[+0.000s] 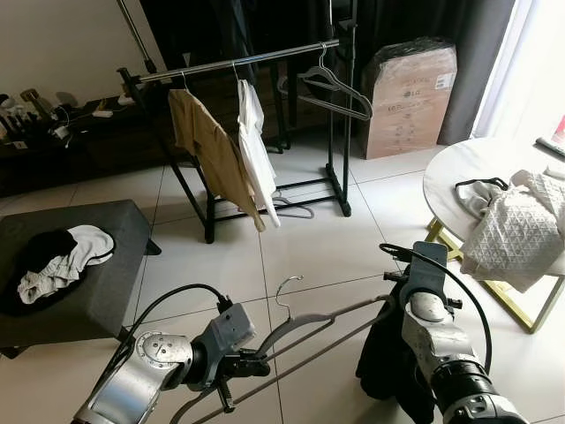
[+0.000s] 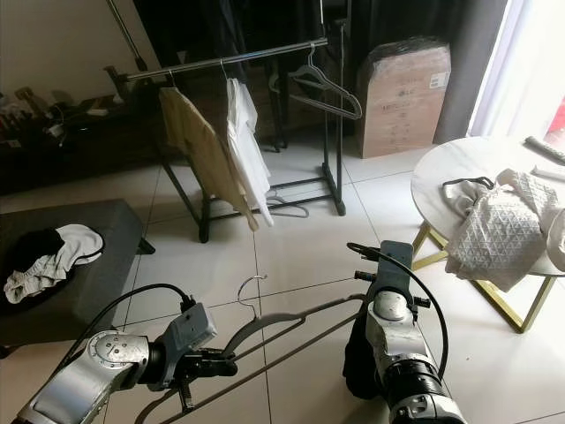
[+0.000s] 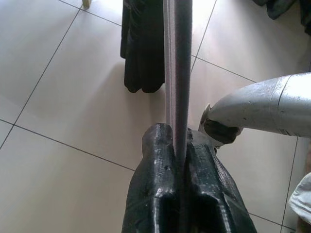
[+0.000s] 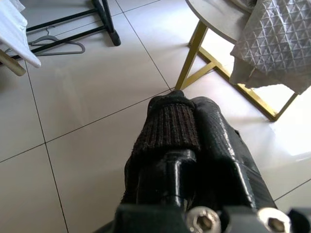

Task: Hang hanger

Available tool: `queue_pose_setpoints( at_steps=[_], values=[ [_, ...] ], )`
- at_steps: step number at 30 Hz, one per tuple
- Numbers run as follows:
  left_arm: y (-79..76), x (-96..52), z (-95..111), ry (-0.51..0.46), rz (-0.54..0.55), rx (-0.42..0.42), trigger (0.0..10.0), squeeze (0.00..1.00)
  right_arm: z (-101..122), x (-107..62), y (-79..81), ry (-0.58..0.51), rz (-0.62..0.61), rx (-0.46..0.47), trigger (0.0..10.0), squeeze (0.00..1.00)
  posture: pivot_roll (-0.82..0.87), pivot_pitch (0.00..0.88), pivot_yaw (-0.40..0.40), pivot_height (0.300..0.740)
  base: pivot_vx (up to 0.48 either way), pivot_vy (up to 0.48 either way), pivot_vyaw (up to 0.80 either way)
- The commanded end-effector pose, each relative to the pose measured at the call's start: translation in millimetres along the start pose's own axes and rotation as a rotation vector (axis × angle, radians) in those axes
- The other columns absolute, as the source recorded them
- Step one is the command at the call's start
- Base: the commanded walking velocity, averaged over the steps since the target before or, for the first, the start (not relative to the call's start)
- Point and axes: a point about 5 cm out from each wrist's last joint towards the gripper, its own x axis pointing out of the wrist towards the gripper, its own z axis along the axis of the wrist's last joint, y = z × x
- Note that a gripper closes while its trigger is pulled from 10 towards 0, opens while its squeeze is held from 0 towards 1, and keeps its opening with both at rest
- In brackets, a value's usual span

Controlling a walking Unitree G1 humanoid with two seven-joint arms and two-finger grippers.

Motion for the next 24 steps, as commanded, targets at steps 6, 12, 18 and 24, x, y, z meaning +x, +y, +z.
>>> queue_pose_setpoints(
  at_steps=[6,12,18,24],
  values=[
    [4.7,-4.7,-0.5,0.01,0.029,0.017,10.0,0.0,7.0,-2.0,4.2,-0.027,0.014,0.017,10.0,0.0,-0.12,0.138,0.123,0.74,0.0,0.0,0.0],
    [4.7,-4.7,-0.5,0.01,0.029,0.017,10.0,0.0,7.0,-2.0,4.2,-0.027,0.014,0.017,10.0,0.0,-0.12,0.138,0.123,0.74,0.0,0.0,0.0],
    [4.7,-4.7,-0.5,0.01,0.029,0.017,10.0,0.0,7.0,-2.0,4.2,-0.027,0.014,0.017,10.0,0.0,-0.12,0.138,0.123,0.74,0.0,0.0,0.0],
    [-0.7,4.5,2.5,-0.026,-0.023,-0.025,10.0,0.0,5.3,-7.5,20.4,0.0,0.141,-0.02,10.0,0.0,-0.12,0.148,0.118,0.74,0.0,0.0,0.0]
  ],
)
